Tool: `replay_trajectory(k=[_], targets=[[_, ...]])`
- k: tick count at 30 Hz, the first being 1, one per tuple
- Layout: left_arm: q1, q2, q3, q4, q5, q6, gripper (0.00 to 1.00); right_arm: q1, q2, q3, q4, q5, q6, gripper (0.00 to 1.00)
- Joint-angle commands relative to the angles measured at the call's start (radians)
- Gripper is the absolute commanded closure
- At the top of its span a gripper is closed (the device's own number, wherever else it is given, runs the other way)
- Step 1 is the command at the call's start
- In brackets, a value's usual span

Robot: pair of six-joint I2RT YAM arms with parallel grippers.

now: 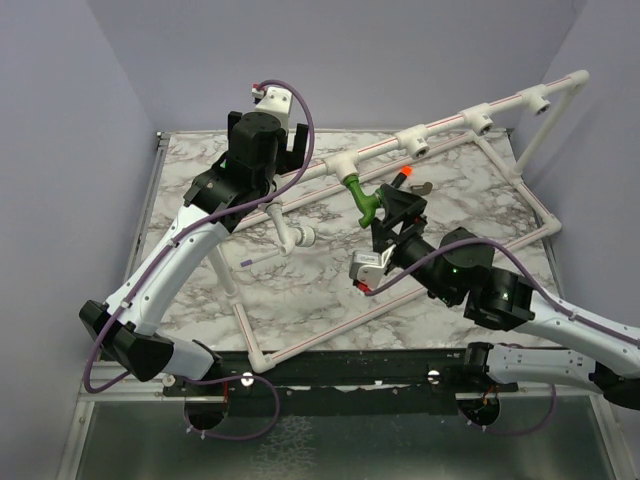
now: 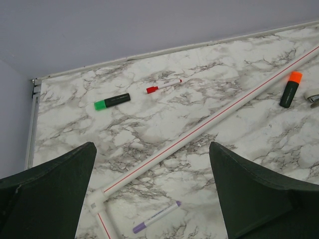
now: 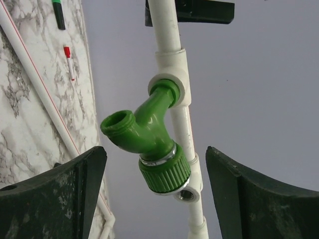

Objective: Install the water faucets

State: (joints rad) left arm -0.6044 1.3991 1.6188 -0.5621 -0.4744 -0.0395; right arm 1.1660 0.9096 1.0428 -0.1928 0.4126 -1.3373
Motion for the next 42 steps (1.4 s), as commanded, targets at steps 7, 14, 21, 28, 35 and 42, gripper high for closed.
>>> replay_trajectory(k=[7, 14, 21, 28, 35, 42], targets=[[-0.014, -0.019, -0.014, -0.01, -0.006, 0.01, 0.04, 0.007, 0.03, -0.085, 0.177, -0.021, -0.218, 0.25], [-0.015, -0.017, -0.014, -0.01, -0.006, 0.011, 0.04, 0.008, 0.037, -0.164, 0.31, -0.01, -0.187, 0.36], [-0.015, -0.014, -0.016, -0.01, -0.008, 0.012, 0.04, 0.008, 0.054, -0.239, 0.462, 0.037, -0.146, 0.6], [-0.015, -0.011, -0.014, -0.009, -0.015, 0.015, 0.04, 0.014, 0.064, -0.248, 0.532, 0.096, 0.06, 0.99], [-0.015, -0.007, -0.014, -0.01, -0.015, 0.015, 0.04, 0.017, 0.085, -0.199, 0.589, 0.146, 0.55, 0.99], [-0.015, -0.014, -0.016, -0.009, -0.017, 0.013, 0.04, 0.017, 0.066, -0.215, 0.642, 0.168, 1.023, 1.0]])
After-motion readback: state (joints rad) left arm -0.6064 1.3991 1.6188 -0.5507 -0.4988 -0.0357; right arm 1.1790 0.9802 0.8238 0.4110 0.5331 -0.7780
